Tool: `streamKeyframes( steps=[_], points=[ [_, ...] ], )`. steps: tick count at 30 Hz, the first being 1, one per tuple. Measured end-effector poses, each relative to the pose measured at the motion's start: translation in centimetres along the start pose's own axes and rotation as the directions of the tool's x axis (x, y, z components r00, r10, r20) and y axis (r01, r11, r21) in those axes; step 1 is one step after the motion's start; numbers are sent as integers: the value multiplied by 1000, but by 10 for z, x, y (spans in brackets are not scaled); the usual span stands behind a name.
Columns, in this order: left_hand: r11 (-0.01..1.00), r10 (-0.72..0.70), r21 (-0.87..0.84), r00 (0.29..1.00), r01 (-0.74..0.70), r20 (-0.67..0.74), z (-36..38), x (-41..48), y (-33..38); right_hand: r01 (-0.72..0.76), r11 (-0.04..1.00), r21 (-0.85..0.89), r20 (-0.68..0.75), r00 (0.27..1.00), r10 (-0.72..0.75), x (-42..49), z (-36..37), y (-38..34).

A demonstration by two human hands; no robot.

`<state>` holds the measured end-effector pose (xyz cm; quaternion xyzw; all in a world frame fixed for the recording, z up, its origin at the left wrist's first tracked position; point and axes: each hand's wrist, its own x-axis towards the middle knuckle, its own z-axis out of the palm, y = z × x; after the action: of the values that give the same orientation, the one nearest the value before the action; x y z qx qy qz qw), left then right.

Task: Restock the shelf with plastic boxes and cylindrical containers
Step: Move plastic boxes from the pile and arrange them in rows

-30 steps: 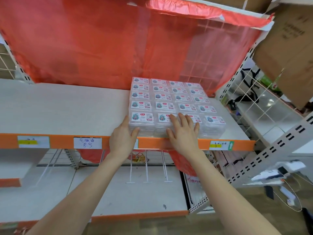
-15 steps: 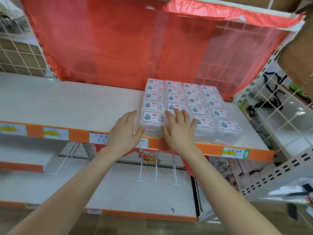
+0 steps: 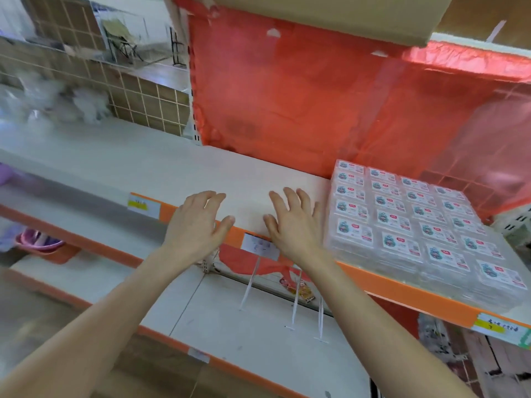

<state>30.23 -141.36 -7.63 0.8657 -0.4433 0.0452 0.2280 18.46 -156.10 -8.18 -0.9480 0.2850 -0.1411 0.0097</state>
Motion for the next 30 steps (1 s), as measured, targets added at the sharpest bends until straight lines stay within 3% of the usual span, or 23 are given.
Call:
streamKeyframes(
  steps=[16,30],
  points=[
    [982,-164,89,986,166,-29,-101,-27,-271,150,987,61,52,987,-154,83,60,-275],
    [942,-327,55,942,331,-75,-122,-34,-383,309,941,140,151,932,-329,147,104,-397]
  ],
)
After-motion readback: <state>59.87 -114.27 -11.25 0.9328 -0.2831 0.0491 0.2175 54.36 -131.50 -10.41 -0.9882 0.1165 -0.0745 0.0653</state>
